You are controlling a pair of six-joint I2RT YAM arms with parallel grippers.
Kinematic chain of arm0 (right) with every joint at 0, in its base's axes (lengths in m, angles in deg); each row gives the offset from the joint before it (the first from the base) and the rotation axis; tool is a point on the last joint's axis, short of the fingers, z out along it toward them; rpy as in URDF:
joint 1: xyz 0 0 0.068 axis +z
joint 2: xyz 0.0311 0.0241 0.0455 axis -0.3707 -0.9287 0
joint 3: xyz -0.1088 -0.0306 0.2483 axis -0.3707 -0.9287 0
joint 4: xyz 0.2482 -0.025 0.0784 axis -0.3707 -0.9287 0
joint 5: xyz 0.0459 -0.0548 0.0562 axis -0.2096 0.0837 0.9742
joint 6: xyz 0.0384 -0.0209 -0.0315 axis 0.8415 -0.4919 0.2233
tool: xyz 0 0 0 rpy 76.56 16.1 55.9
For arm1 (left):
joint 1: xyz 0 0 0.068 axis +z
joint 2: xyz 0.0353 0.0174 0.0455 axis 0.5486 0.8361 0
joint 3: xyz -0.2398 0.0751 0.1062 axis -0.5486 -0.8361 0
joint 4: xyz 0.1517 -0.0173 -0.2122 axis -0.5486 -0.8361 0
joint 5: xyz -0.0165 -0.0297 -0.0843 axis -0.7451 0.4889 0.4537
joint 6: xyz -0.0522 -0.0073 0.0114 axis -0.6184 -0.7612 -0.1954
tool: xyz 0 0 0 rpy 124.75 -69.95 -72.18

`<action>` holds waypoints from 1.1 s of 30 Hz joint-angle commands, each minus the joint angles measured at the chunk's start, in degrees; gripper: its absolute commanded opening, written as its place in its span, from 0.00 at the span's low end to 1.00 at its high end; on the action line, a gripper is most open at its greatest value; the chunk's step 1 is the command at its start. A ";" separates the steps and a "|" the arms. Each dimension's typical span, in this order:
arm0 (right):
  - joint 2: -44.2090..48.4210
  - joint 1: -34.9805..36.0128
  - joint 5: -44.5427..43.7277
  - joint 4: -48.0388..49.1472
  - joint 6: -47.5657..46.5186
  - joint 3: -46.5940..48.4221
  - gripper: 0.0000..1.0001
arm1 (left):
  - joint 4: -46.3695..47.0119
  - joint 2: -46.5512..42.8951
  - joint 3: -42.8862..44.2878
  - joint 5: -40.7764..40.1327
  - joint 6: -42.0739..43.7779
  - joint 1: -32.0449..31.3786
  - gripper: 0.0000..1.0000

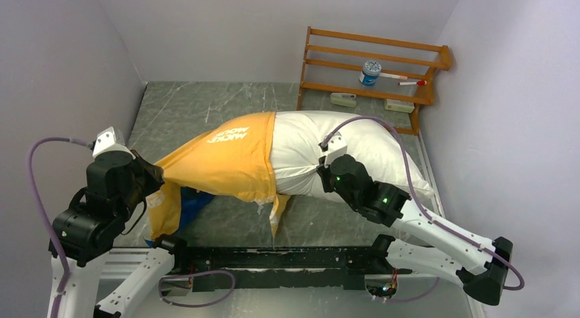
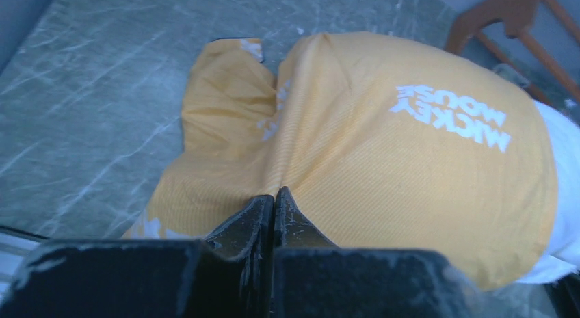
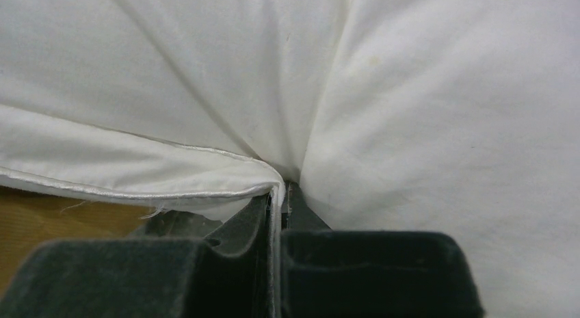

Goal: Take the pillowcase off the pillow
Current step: Remove the pillow from the pillowcase.

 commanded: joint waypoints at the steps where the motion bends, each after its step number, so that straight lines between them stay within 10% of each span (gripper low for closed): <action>1: 1.60 -2.88 -8.23 -5.87 0.33 0.23 0.02 | -4.14 1.23 2.65 -10.85 4.54 0.34 0.05; 5: 4.24 -2.89 -5.36 -5.21 -0.15 -0.48 0.02 | -0.46 0.67 -0.29 -4.26 8.62 0.34 0.09; 10: 6.33 -2.89 -3.69 -7.20 -0.56 -0.12 0.03 | 5.41 3.33 0.17 7.95 12.95 0.34 0.80; 17: 9.60 -2.87 14.63 -5.37 -4.40 -0.01 0.16 | 14.68 11.72 0.09 26.39 15.18 0.34 0.97; 22: 9.71 -2.87 30.52 -3.35 -1.76 4.77 0.52 | 26.94 17.25 -12.20 49.54 12.19 0.34 0.95; 26: 9.62 -2.90 37.50 3.78 6.01 8.13 0.73 | 30.03 17.15 -22.56 52.30 10.88 0.34 0.77; 29: 5.63 -2.88 39.21 5.16 8.78 11.00 0.73 | 27.34 15.44 -25.57 48.28 12.95 0.34 0.46; 33: -4.28 -2.88 20.64 -3.33 10.20 16.47 0.74 | 21.59 13.88 -26.03 45.58 16.62 0.34 0.07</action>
